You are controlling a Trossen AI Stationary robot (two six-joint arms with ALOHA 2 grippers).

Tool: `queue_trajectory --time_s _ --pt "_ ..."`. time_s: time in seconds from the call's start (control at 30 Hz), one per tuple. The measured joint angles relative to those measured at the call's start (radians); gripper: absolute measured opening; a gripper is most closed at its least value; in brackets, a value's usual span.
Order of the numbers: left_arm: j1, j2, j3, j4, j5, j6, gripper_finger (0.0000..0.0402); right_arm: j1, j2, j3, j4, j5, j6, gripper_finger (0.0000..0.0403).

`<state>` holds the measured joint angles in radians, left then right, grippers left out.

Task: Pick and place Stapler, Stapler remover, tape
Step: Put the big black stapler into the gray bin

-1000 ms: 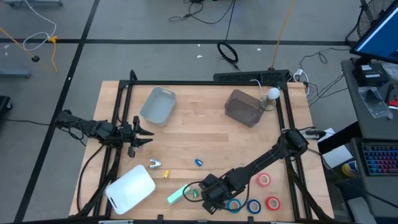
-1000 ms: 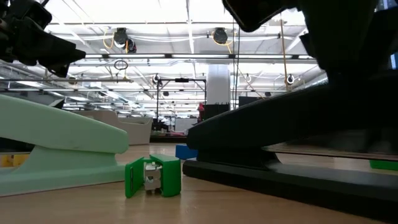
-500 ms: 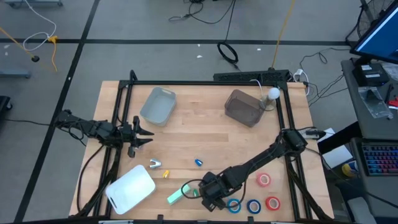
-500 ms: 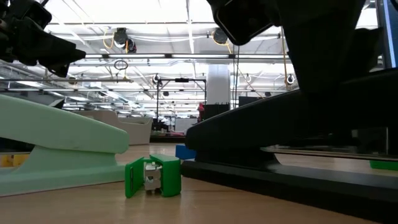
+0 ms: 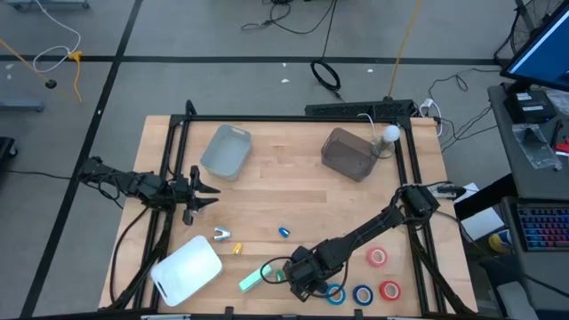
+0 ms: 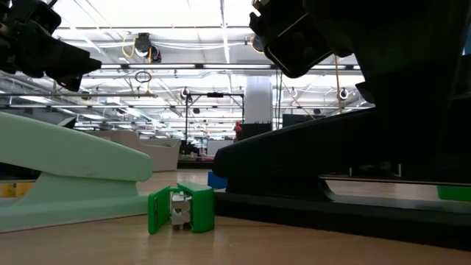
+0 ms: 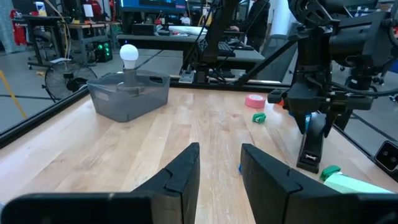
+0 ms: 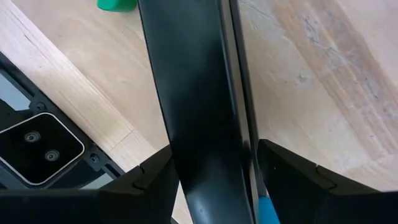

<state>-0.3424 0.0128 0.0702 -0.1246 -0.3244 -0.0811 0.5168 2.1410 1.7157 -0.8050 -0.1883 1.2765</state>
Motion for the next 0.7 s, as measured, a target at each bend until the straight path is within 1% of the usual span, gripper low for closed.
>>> queue_trajectory --time_s 0.17,0.7 --pt "0.000 0.000 0.000 0.000 0.000 0.000 0.0118 0.000 0.000 0.000 0.009 0.001 -0.022 0.0206" --pt "0.000 0.000 0.000 0.000 0.000 -0.002 0.0118 -0.002 0.000 -0.001 0.113 0.006 -0.115 0.0207"
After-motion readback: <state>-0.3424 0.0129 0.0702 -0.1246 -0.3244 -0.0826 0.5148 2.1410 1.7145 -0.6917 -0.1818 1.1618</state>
